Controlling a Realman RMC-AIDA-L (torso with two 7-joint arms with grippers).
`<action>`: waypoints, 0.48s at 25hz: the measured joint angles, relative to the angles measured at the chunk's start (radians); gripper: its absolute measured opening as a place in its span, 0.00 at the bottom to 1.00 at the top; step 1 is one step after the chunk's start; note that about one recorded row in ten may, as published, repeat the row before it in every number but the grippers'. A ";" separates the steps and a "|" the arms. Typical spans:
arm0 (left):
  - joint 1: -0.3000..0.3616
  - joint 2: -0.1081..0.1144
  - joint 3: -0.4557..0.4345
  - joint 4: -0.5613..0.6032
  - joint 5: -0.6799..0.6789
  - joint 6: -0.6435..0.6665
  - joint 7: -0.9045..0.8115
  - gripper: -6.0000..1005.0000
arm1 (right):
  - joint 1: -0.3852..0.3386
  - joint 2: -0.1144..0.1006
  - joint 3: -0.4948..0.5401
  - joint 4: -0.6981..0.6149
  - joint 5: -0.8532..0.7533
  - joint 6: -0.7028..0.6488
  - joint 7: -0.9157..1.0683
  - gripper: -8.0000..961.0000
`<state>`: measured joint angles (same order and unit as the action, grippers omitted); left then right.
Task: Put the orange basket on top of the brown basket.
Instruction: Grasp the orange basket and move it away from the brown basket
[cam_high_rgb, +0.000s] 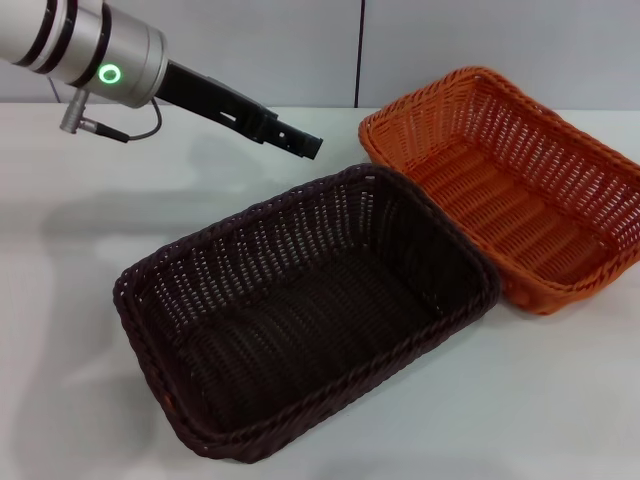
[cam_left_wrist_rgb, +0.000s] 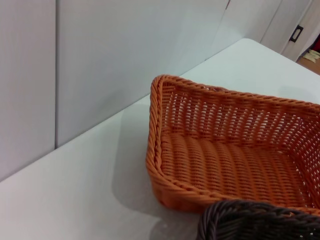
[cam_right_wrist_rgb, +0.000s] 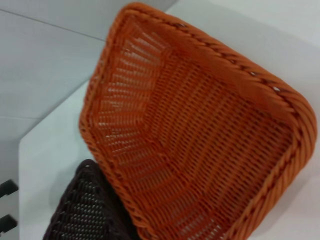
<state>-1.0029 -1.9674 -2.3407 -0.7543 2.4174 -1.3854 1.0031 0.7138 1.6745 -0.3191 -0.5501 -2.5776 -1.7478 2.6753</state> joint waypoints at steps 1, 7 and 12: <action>0.002 0.000 0.000 0.000 0.000 -0.001 0.000 0.86 | 0.003 0.002 -0.015 0.015 -0.003 0.021 0.002 0.62; 0.006 -0.001 0.000 0.012 0.000 0.003 0.000 0.86 | 0.012 0.022 -0.066 0.022 -0.005 0.062 0.012 0.61; 0.006 -0.001 0.000 0.014 0.001 0.003 0.000 0.86 | 0.020 0.058 -0.096 0.015 -0.002 0.106 0.013 0.61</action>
<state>-0.9973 -1.9681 -2.3407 -0.7407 2.4185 -1.3829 1.0033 0.7338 1.7325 -0.4156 -0.5354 -2.5797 -1.6419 2.6879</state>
